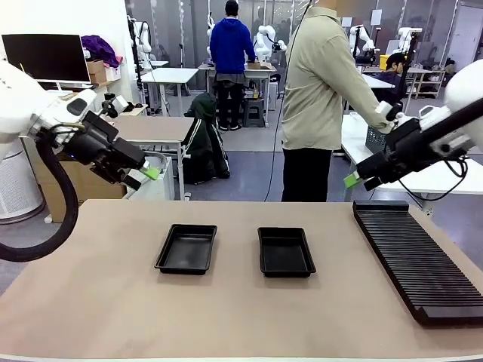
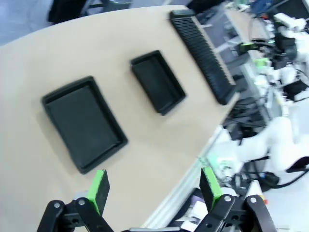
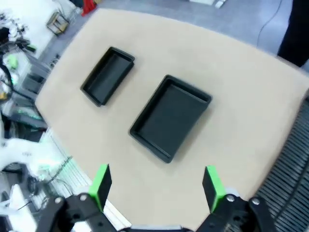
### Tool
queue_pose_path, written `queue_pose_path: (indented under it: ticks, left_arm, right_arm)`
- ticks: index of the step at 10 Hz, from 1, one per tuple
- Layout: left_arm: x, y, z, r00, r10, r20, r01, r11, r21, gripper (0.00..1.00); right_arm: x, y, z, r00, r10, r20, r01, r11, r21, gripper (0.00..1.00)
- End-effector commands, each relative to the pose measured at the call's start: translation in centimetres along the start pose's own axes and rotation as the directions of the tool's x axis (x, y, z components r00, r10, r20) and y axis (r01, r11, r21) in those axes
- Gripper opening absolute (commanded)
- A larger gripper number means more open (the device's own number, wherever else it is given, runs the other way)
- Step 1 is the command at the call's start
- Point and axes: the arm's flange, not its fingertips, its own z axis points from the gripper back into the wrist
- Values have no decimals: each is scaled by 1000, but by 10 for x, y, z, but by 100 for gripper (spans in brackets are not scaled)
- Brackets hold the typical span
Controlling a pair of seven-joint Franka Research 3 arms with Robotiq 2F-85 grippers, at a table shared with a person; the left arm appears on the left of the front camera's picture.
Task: Inspect and transfer BCBs to ESD trays.
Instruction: Pick up the Blank PCB from the PCB Rack and place it in the left ESD tray.
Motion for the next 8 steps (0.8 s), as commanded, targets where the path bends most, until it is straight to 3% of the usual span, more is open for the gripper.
queue_pose_path:
  ticks: [1,3,6,8]
  left_arm:
    - [4,31,0,993,117,-22,-119,981,-151,100]
    - [-1,51,10,983,181,-22,-180,941,-286,100]
    - [-17,80,21,952,307,4,-267,831,-489,100]
    - [-30,91,17,923,384,34,-288,746,-601,100]
  right_arm:
    - [0,-29,8,993,-120,-2,119,983,143,100]
    - [-4,-51,19,971,-240,-10,234,933,275,100]
    - [-17,-86,22,908,-415,-53,381,768,515,100]
    - [-25,-100,9,885,-457,-89,409,670,620,100]
